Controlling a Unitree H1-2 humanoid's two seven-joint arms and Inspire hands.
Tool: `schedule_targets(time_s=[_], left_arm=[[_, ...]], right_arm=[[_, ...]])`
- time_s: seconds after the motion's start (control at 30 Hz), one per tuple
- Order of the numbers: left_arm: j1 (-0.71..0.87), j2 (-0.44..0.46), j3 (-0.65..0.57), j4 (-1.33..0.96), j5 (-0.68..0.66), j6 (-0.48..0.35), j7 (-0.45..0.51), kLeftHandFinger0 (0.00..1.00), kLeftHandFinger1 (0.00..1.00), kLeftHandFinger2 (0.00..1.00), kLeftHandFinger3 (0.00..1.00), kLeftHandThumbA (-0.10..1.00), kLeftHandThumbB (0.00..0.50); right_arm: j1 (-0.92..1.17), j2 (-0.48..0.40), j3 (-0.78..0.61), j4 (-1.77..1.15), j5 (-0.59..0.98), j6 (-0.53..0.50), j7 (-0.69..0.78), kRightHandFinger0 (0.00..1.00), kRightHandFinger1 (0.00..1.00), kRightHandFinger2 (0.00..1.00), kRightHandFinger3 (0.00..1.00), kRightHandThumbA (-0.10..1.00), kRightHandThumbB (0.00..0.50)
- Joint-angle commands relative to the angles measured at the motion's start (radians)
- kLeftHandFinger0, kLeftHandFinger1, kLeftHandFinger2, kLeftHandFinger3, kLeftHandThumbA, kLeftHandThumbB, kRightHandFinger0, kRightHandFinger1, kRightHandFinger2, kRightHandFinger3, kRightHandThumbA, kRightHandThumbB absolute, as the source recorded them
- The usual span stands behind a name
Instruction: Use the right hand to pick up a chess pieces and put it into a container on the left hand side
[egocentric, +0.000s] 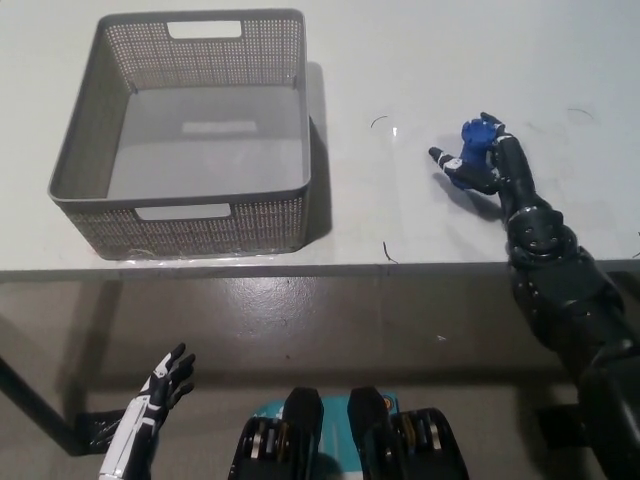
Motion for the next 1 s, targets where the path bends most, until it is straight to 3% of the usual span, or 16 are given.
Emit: schedule_targets(time_s=[0.0,0.07,0.1,0.27,0.47,0.77,0.97], left_arm=[[-0.019,0.018,-0.003,-0.019,-0.002,-0.022,-0.014,1.00,1.00,1.00,1.00,1.00,0.235],[-0.027,0.020,-0.003,-0.017,-0.003,-0.019,-0.016,1.00,1.00,1.00,1.00,1.00,0.248],[-0.031,0.020,-0.003,-0.015,-0.005,-0.022,-0.017,1.00,1.00,1.00,1.00,1.00,0.247],[-0.038,0.021,-0.004,-0.011,0.009,-0.022,-0.010,1.00,1.00,1.00,1.00,1.00,0.275],[-0.039,0.021,-0.001,-0.012,0.000,-0.017,-0.012,1.00,1.00,1.00,1.00,1.00,0.264],[-0.039,0.021,-0.002,-0.002,0.003,-0.024,-0.010,1.00,1.00,1.00,1.00,1.00,0.247],[-0.040,0.019,-0.002,-0.001,0.001,-0.016,-0.011,1.00,1.00,1.00,1.00,1.00,0.230]], right_arm=[[-0.037,0.017,-0.041,0.027,0.041,-0.027,-0.165,0.00,0.03,0.53,0.59,-0.10,0.116],[-0.030,0.012,-0.048,0.027,0.041,-0.049,-0.167,0.00,0.04,0.56,0.67,-0.10,0.119],[-0.029,0.010,-0.041,0.028,0.029,-0.054,-0.190,0.00,0.10,0.62,0.69,-0.10,0.125],[-0.030,0.007,-0.052,0.030,0.038,-0.078,-0.221,0.00,0.21,0.70,0.69,-0.10,0.141],[-0.040,0.007,-0.080,0.027,0.065,-0.110,-0.227,0.00,0.22,0.67,0.63,-0.10,0.160],[-0.094,0.026,-0.063,-0.050,0.045,-0.176,-0.223,0.00,0.17,0.57,0.63,-0.10,0.146],[-0.109,0.056,-0.024,-0.213,0.005,-0.166,-0.236,0.00,0.18,0.59,0.65,-0.10,0.146]])
